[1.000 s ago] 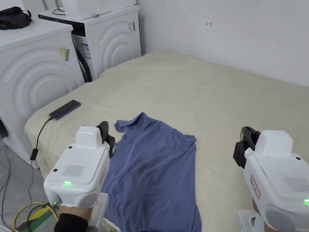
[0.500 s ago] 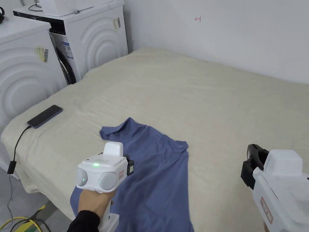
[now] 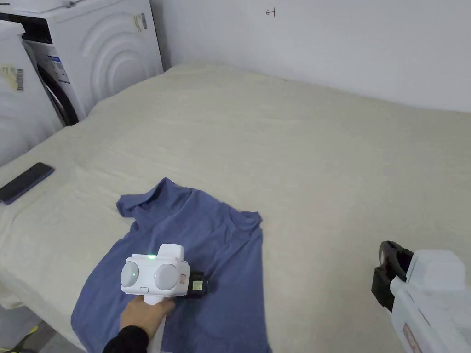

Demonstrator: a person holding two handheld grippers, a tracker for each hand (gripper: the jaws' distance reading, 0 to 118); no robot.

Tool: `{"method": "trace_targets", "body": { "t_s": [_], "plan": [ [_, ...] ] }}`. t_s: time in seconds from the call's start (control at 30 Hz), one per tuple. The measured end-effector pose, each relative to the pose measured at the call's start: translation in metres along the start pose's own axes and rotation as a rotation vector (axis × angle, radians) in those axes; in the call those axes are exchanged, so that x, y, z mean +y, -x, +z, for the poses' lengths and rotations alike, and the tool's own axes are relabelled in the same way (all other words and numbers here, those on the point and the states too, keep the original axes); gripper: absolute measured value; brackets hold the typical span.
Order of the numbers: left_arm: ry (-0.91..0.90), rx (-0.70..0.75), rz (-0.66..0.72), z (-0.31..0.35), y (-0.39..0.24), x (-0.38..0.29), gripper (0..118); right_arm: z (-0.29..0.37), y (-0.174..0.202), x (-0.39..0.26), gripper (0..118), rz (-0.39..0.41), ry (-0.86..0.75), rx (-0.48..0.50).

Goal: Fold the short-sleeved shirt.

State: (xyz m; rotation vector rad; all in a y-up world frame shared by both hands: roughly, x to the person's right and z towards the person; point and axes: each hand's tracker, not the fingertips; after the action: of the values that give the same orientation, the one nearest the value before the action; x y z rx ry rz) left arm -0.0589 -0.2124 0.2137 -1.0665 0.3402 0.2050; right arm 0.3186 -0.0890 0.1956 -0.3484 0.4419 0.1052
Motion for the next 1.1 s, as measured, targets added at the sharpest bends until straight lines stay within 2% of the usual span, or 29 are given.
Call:
{"method": "trace_targets", "body": {
  "t_s": [0.07,0.1,0.23,0.3,0.47,0.7,1.1],
  "plan": [
    [-0.016,-0.026,-0.021,0.011,-0.003,0.000,82,0.002,-0.004,-0.001,2,-0.005,0.004,-0.010],
    [-0.018,-0.026,-0.032,0.014,-0.007,0.000,73,0.002,-0.006,-0.002,2,-0.008,0.006,-0.013],
    [-0.041,0.000,-0.104,0.016,-0.007,-0.005,19,0.010,-0.010,0.000,2,-0.021,-0.001,-0.019],
    [-0.051,0.005,-0.109,0.015,-0.003,-0.005,0,0.015,-0.012,0.002,2,-0.021,-0.007,-0.020],
    [-0.116,-0.070,-0.018,0.038,0.009,-0.008,0,0.030,-0.022,0.004,2,-0.026,-0.021,-0.030],
    [-0.226,-0.270,0.178,0.083,0.035,-0.009,0,0.055,-0.042,0.010,2,-0.043,-0.052,-0.063],
    [-0.420,-0.458,0.037,0.188,-0.037,0.011,0,0.116,-0.082,0.016,2,-0.085,-0.124,-0.147]
  ]
}}
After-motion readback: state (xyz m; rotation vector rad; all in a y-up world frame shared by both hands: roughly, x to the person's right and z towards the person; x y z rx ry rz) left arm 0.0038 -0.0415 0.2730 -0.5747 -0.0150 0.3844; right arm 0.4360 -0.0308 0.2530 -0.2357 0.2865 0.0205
